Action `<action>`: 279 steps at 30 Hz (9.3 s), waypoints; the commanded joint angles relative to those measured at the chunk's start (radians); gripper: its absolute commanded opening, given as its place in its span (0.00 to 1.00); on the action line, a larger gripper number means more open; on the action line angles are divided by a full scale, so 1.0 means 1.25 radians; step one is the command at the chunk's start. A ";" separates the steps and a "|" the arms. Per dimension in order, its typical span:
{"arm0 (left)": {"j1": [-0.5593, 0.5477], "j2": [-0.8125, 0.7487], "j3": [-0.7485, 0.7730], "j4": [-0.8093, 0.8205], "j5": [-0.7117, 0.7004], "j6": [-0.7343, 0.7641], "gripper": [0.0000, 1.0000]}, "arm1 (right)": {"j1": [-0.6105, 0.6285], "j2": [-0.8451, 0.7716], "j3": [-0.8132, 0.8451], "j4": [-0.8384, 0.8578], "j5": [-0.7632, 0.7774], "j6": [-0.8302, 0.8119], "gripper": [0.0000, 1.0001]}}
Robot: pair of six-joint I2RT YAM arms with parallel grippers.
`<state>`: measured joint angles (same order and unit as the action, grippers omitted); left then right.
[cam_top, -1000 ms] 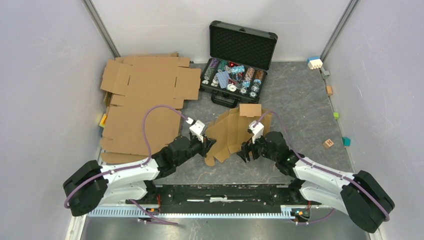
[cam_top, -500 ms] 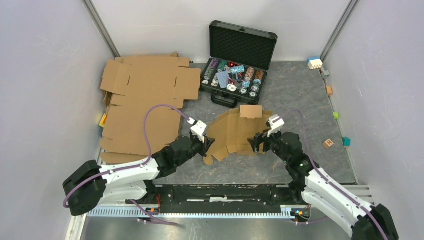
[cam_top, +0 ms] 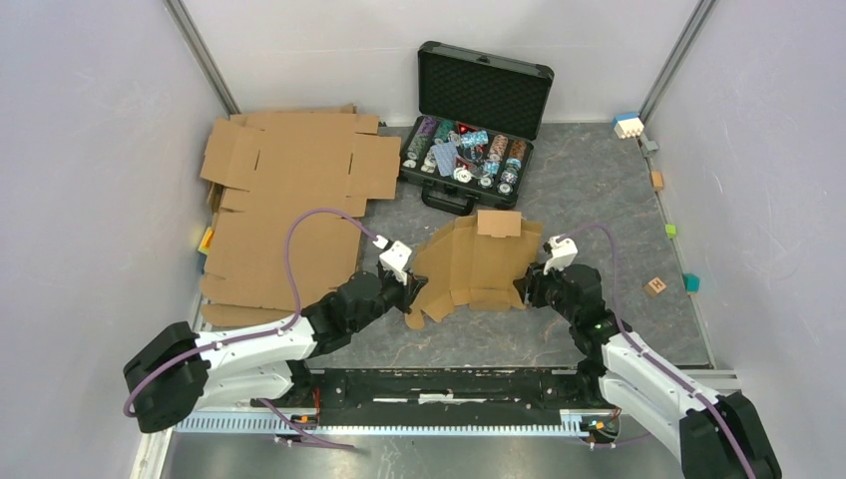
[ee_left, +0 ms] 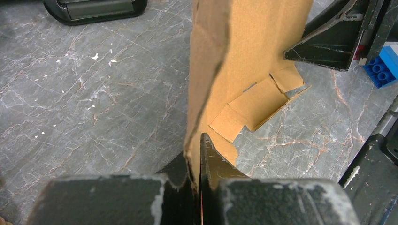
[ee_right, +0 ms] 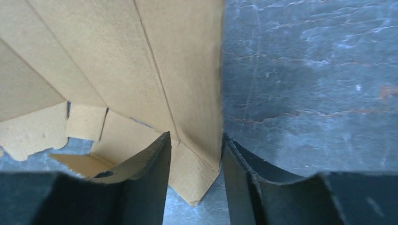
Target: Fold the paper box
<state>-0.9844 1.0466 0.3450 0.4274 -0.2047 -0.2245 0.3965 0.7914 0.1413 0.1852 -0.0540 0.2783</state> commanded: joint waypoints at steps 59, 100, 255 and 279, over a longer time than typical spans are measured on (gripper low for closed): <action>-0.031 0.103 0.049 0.172 0.110 -0.183 0.02 | 0.202 0.057 -0.042 0.034 0.014 -0.022 0.80; -0.061 0.097 0.063 0.086 0.052 -0.056 0.02 | 0.202 0.021 0.022 -0.009 0.118 -0.033 0.67; 0.060 0.107 0.108 0.135 0.147 0.094 0.02 | 0.158 0.219 0.088 0.227 0.233 -0.197 0.98; 0.060 0.125 0.121 0.121 0.156 0.092 0.03 | 0.059 0.278 0.115 0.292 0.000 -0.235 0.98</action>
<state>-0.9092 1.1931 0.4725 0.6212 -0.0231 -0.1349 0.4625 1.1217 0.2329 0.5156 -0.0078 0.0341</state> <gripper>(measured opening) 0.043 0.979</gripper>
